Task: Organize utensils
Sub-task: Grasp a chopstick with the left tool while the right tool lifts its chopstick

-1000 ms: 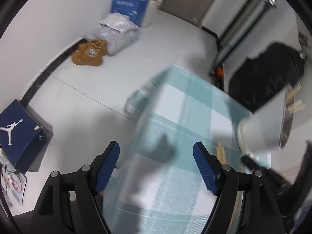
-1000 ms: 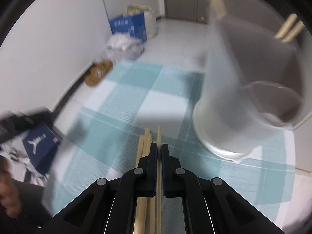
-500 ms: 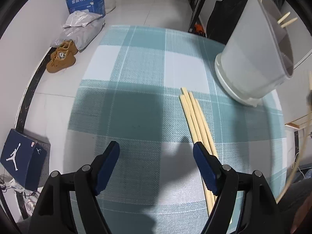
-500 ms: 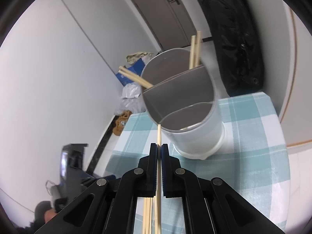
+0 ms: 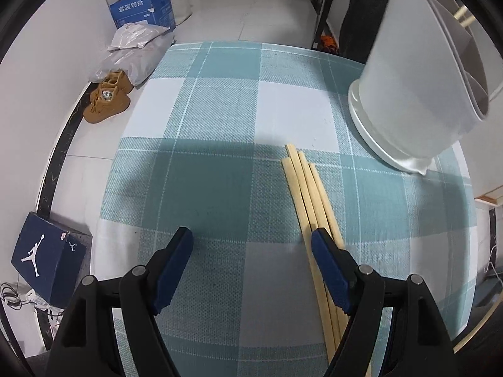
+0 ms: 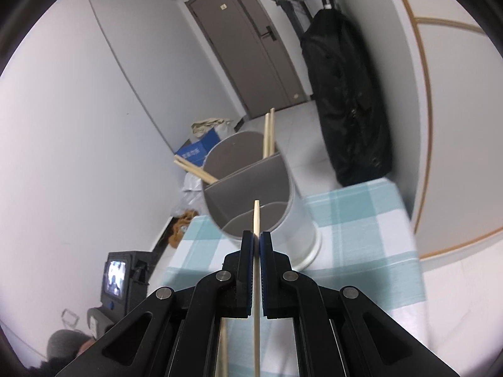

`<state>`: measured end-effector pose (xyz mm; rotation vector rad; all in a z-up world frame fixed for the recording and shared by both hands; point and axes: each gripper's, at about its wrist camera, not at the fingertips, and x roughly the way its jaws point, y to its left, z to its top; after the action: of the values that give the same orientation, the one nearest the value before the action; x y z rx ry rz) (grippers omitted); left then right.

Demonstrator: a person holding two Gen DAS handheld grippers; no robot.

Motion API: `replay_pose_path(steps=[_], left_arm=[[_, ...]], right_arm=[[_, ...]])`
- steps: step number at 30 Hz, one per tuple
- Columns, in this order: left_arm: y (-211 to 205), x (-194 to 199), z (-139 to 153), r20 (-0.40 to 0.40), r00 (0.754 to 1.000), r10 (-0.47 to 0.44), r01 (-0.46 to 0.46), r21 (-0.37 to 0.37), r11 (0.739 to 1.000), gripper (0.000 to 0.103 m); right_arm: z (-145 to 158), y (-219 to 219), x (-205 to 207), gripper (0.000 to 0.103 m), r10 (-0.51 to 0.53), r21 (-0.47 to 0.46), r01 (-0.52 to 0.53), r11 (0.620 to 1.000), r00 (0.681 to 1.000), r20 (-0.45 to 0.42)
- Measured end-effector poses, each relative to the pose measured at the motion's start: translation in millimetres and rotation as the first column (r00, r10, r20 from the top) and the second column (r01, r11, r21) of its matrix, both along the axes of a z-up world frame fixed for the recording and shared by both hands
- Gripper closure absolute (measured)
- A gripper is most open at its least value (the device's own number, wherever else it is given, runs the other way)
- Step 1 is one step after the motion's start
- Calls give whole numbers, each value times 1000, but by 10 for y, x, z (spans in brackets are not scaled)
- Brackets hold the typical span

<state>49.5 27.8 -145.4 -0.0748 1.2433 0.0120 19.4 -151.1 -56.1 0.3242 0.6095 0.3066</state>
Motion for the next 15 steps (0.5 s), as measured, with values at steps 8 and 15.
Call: replay_pose_path(steps=[8,15], left_arm=[[13,128,-33,-16,999,38,-38,4,999,29],[-20,169,-38,-12,999,45,-45,5,999,29]], right_arm=[[-49,-156,20,100,-34,23,34,999,999,-23],[-60,-281,47,100,-60,53,62,997,998,-34]])
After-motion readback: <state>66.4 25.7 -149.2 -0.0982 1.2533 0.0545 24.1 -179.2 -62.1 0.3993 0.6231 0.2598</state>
